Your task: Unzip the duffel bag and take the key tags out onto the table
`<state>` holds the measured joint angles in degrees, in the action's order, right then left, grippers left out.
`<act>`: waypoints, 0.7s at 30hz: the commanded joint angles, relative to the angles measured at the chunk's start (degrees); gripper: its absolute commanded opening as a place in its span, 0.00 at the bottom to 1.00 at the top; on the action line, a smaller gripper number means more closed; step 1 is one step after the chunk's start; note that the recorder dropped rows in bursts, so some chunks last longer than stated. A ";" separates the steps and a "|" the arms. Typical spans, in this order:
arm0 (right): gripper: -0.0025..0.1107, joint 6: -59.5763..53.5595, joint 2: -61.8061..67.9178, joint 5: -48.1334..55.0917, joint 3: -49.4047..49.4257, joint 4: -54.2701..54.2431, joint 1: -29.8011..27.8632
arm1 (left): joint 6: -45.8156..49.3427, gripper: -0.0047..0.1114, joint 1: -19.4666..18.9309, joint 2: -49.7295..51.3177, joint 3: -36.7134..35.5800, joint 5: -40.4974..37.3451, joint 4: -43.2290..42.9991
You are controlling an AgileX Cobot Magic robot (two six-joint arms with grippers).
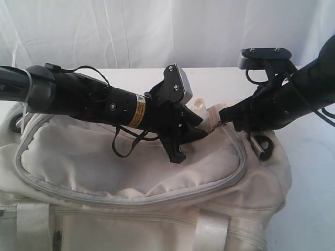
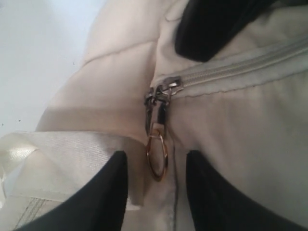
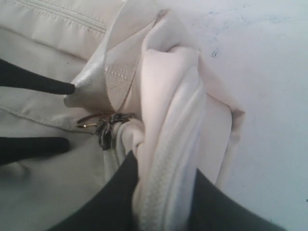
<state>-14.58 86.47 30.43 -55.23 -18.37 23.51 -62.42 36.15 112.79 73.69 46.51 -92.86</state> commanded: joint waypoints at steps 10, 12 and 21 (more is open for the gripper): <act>0.02 -1.09 0.01 -4.04 -0.10 0.52 -0.11 | -0.56 0.43 3.88 -0.18 -0.28 -6.43 -1.81; 0.02 -1.09 0.01 -4.16 -0.10 0.52 -0.11 | -0.56 0.43 4.54 -0.05 -0.28 -8.04 -1.54; 0.02 -1.09 0.01 -4.39 -0.10 0.40 -0.11 | 0.24 0.43 5.26 1.54 -0.28 -10.19 2.55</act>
<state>-14.79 86.78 30.12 -55.23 -18.37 23.51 -62.42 40.81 113.94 73.69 36.75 -90.98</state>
